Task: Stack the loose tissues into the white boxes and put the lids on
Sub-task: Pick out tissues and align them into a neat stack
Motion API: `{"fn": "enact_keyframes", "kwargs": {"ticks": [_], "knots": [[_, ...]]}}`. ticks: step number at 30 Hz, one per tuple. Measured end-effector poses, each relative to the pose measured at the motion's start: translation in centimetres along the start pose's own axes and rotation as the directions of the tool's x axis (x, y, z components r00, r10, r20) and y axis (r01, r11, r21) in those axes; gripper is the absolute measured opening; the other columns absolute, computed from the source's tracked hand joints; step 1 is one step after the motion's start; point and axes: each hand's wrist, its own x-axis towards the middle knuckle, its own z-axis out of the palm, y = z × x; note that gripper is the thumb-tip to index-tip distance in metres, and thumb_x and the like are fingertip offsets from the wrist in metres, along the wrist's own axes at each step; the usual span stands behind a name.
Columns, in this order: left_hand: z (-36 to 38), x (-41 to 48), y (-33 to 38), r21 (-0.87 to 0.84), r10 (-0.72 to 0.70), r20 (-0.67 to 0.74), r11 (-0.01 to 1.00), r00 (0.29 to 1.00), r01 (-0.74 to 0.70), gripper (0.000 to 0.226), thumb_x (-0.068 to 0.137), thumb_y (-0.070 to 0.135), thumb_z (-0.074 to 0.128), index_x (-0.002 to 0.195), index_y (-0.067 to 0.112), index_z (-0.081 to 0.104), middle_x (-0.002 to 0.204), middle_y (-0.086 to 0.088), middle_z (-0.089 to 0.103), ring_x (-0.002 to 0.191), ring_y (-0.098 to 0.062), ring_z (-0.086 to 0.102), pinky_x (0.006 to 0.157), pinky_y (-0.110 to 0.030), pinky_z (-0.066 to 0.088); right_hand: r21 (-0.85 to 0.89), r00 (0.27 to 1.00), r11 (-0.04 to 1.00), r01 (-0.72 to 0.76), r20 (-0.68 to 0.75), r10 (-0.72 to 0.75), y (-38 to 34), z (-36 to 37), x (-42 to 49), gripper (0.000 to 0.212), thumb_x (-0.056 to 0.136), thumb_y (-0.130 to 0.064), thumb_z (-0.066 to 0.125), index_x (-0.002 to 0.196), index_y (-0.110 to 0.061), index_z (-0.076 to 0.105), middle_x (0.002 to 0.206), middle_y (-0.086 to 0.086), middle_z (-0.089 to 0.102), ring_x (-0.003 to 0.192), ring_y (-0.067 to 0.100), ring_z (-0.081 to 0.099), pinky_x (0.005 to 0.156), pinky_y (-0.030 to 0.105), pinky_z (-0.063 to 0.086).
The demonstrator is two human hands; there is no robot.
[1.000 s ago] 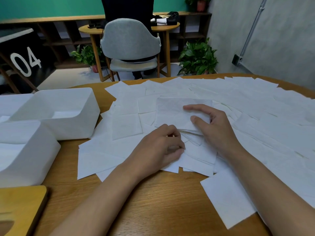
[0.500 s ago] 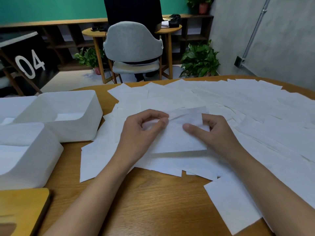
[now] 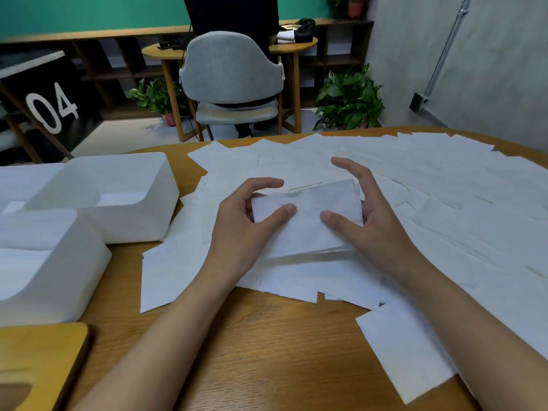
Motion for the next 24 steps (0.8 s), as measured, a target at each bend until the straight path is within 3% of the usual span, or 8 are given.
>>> {"fn": "enact_keyframes", "kwargs": {"ticks": [3,6,9,11,15,18,21,24], "knots": [[0.0,0.0,-0.1,0.09,0.006,-0.054,0.996,0.999,-0.001,0.044,0.09,0.04,0.08,0.13,0.039,0.063,0.122,0.019,0.065,0.109,0.003,0.061,0.079,-0.014,0.053,0.103,1.0,0.995,0.008,-0.008,-0.007,-0.3,-0.2,-0.1,0.064,0.1,-0.009,0.069,0.143,-0.047,0.042,0.143,0.007,0.058,0.108,0.025,0.072,0.082,0.035,0.062],[-0.1,-0.1,0.5,-0.042,-0.108,0.019,0.993,0.994,0.108,0.055,0.09,0.042,0.079,0.139,0.044,0.054,0.124,0.021,0.063,0.109,0.005,0.064,0.078,-0.011,0.053,0.234,1.0,0.972,-0.012,-0.021,0.018,-0.5,-0.6,-0.1,0.056,0.1,-0.006,0.066,0.137,-0.041,0.044,0.13,0.016,0.064,0.1,0.029,0.073,0.078,0.038,0.062],[-0.1,-0.3,1.0,-0.118,-0.079,0.089,0.989,0.993,0.089,0.056,0.093,0.025,0.079,0.141,0.038,0.054,0.107,0.023,0.075,0.096,0.003,0.072,0.071,-0.016,0.057,0.142,0.999,0.99,-0.013,-0.036,0.019,-0.5,-0.6,-0.1,0.041,0.099,-0.011,0.069,0.13,-0.035,0.056,0.129,0.003,0.066,0.108,0.024,0.07,0.086,0.04,0.06],[0.1,-0.3,0.7,-0.064,-0.029,0.071,0.997,0.997,0.033,0.057,0.093,0.021,0.08,0.141,0.034,0.053,0.103,0.028,0.075,0.096,-0.001,0.073,0.074,-0.021,0.059,0.001,1.0,1.0,-0.007,-0.022,0.007,-0.2,-0.7,-0.1,0.027,0.098,-0.011,0.071,0.118,-0.028,0.073,0.121,-0.012,0.071,0.113,0.012,0.067,0.093,0.031,0.053],[0.4,-0.3,-0.4,0.253,0.182,0.016,0.951,0.983,-0.18,0.061,0.088,0.027,0.086,0.138,0.032,0.052,0.126,0.014,0.06,0.111,-0.004,0.059,0.085,-0.015,0.05,0.0,0.988,0.995,-0.1,-0.12,0.099,0.3,-0.9,0.2,0.03,0.098,-0.004,0.068,0.109,-0.027,0.083,0.112,-0.015,0.078,0.11,0.003,0.069,0.1,0.034,0.054],[0.6,-0.5,-0.6,0.343,0.355,0.233,0.841,0.905,-0.418,0.038,0.084,0.023,0.089,0.116,0.021,0.069,0.116,0.009,0.063,0.1,-0.009,0.059,0.082,-0.009,0.039,-0.02,0.972,0.993,-0.113,-0.21,0.106,0.8,-1.2,0.5,0.032,0.098,-0.004,0.067,0.111,-0.029,0.082,0.115,-0.019,0.077,0.117,0.001,0.066,0.112,0.039,0.049],[0.9,-1.0,-0.6,0.306,0.173,0.556,0.867,0.813,-0.393,0.024,0.082,0.033,0.09,0.104,0.029,0.08,0.107,0.015,0.068,0.106,-0.009,0.062,0.087,-0.019,0.045,-0.038,0.97,0.993,-0.115,-0.22,0.104,0.9,-1.2,0.5,0.032,0.098,-0.005,0.066,0.112,-0.03,0.082,0.116,-0.02,0.076,0.118,-0.003,0.065,0.113,0.036,0.048],[1.2,-1.4,-0.6,0.316,0.068,0.636,0.886,0.768,-0.34,0.027,0.08,0.043,0.09,0.105,0.035,0.081,0.111,0.018,0.07,0.116,-0.006,0.06,0.097,-0.029,0.048,-0.059,0.969,0.99,-0.126,-0.22,0.11,0.9,-1.2,0.5,0.032,0.099,-0.007,0.067,0.11,-0.032,0.082,0.116,-0.022,0.076,0.117,-0.004,0.064,0.112,0.033,0.049]]}}
